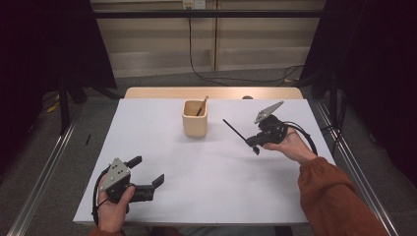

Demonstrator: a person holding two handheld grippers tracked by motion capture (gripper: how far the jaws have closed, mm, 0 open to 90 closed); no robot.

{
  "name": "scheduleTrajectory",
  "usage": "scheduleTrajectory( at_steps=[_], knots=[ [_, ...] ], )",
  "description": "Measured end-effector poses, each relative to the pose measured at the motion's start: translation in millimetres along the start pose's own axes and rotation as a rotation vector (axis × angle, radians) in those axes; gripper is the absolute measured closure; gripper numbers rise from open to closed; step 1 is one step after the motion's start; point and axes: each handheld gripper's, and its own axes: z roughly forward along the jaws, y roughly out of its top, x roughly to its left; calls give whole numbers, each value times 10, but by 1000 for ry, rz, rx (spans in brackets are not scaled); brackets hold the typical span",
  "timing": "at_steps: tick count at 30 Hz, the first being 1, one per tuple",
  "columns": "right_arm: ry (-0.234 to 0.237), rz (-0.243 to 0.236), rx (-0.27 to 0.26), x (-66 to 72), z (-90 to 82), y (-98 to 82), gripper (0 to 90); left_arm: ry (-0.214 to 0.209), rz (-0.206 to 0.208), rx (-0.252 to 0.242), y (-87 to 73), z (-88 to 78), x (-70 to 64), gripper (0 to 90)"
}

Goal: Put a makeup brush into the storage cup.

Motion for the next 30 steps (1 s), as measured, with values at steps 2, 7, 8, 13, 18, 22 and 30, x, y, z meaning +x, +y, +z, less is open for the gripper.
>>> scheduleTrajectory(
  at_steps=[2,7,8,13,18,22,30],
  knots=[
    [-21,-8,-44,15,-29,-8,860,0,1,0,0,0,-2,19],
    [-28,31,-140,15,-116,-45,860,1,1,-3,0,0,-2,19],
    [-21,40,-159,12,-131,-53,861,1,1,-4,1,-1,-3,19],
    [-43,52,-249,13,-206,-73,861,3,1,-7,5,-6,-6,19],
    [-51,58,-323,33,-273,-56,861,4,3,-12,8,-13,-5,19],
    [-32,72,-387,40,-307,-79,861,3,3,-15,7,-13,-4,19],
    [4,78,-470,46,-339,-166,861,1,8,-18,13,-16,-13,19]
  ],
)
